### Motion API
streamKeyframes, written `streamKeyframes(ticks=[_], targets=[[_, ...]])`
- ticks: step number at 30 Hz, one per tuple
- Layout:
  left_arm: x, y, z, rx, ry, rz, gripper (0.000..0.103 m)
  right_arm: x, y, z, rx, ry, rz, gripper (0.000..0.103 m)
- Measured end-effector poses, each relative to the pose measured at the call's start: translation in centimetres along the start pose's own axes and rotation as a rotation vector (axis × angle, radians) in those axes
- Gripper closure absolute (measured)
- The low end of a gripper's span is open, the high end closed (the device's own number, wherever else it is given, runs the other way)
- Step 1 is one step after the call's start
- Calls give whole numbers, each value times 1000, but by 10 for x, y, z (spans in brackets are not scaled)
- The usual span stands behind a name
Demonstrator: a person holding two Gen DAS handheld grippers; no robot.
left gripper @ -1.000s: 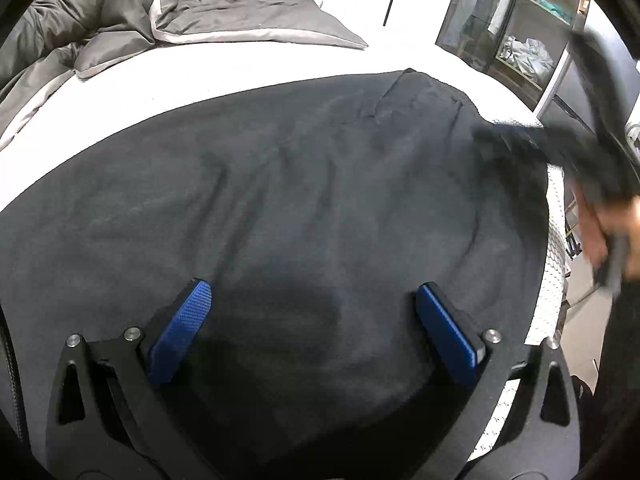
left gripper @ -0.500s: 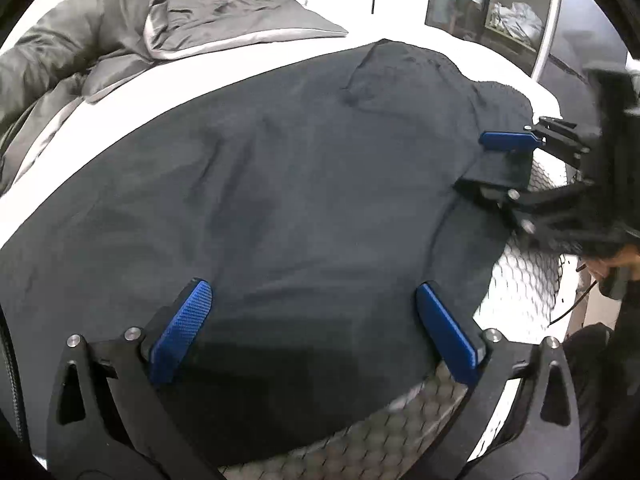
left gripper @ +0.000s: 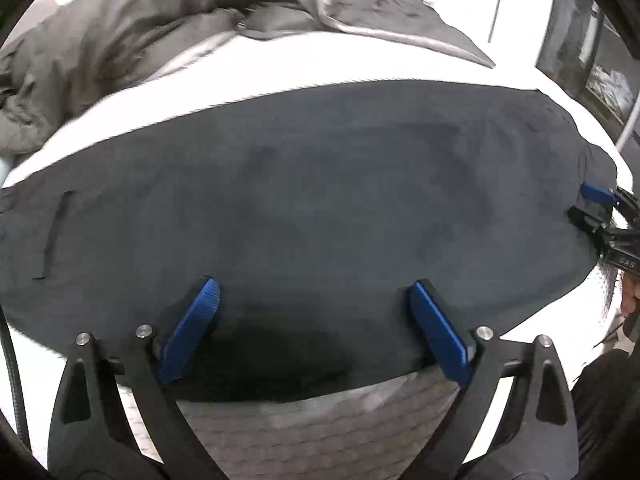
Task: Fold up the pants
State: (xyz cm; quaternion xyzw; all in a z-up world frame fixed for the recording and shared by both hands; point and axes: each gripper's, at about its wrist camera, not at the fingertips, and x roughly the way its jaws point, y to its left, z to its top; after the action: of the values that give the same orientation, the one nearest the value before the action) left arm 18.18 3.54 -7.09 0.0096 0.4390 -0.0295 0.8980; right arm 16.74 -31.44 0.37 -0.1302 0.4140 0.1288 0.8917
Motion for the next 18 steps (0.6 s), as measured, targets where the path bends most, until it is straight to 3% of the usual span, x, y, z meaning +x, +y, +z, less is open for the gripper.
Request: streamKeyframes(ticks=[3, 7, 8, 10, 16, 18], targets=[[-11, 41, -11, -50, 5, 85, 7, 5, -14, -4, 41, 3, -1, 32], [-27, 127, -36, -235, 15, 209, 7, 12, -46, -8, 139, -10, -57, 31], [-30, 142, -41, -281, 10, 218, 7, 10, -52, -12, 164, -21, -43, 31], [-39, 167, -49, -358, -12, 166, 8, 1, -63, -21, 174, -28, -37, 31], [-56, 167, -26, -235, -78, 201, 14, 0, -61, -12, 182, -45, -69, 31], [-46, 167, -17, -189, -53, 200, 31, -6, -64, -10, 201, -76, -53, 31]])
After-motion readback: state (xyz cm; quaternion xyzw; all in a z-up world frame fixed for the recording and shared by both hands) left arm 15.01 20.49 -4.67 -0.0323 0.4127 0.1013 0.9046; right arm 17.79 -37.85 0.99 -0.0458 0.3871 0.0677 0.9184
